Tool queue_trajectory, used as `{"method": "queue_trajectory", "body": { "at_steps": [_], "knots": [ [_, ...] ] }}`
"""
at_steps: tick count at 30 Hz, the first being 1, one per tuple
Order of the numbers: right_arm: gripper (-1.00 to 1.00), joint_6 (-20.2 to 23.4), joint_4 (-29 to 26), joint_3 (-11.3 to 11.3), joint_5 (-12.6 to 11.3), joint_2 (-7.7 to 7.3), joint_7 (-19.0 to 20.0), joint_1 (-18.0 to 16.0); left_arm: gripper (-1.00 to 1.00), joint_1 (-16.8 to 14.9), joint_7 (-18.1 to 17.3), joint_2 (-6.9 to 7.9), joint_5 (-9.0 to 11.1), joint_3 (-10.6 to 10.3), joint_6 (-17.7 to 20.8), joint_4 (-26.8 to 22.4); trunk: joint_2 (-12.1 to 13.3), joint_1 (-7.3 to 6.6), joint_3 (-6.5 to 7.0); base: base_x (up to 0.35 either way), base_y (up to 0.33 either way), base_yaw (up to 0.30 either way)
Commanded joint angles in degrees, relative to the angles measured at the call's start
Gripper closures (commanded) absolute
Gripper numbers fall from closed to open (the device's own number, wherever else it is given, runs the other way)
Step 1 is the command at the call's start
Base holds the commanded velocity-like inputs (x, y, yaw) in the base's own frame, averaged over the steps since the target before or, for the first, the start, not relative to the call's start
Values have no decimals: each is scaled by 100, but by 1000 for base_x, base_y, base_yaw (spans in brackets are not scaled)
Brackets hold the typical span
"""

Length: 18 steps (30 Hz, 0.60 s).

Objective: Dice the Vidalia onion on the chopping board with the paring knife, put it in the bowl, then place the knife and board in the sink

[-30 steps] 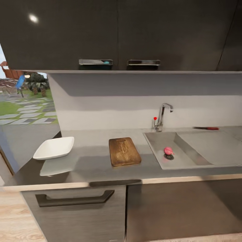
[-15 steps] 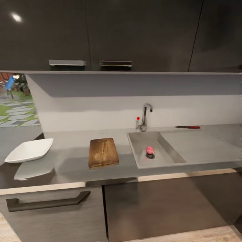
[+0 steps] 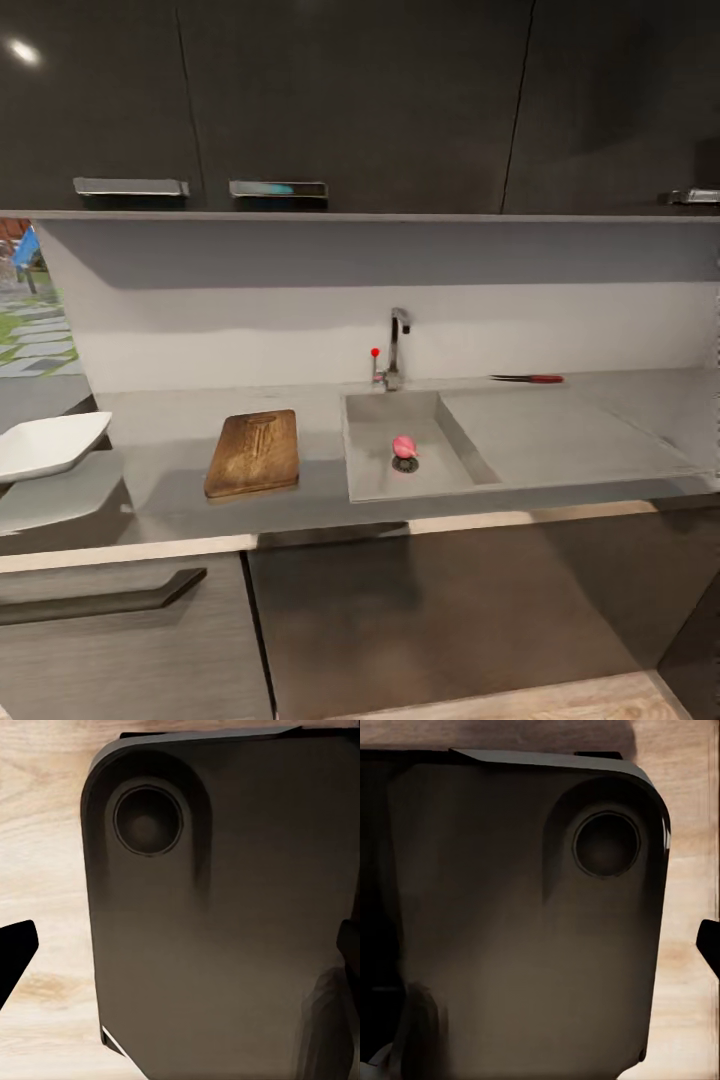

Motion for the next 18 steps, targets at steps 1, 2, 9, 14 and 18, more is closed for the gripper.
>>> {"method": "queue_trajectory", "body": {
  "at_steps": [1,2,9,14,18],
  "knots": [
    [-100,-15,0,2,1,2,-4,-1,-100,0,-3,-1,-2,2,-21,1,-2,0,-4,0,-342,0],
    [-100,-16,0,2,1,3,-6,-1,-100,0,-3,1,-2,2,-21,1,-2,0,-4,0,-342,0],
    [-100,-17,0,-2,1,3,-9,-1,-100,0,-8,5,-2,3,-21,1,-2,0,-4,44,-307,0],
    [-100,-17,0,2,1,3,-10,-1,-100,0,-9,5,-2,3,-21,1,-2,0,-4,144,-192,23],
    [-100,-17,0,2,1,3,-11,-1,-100,0,-9,5,-2,3,-21,1,-2,0,-4,159,-159,113]
  ]
}}
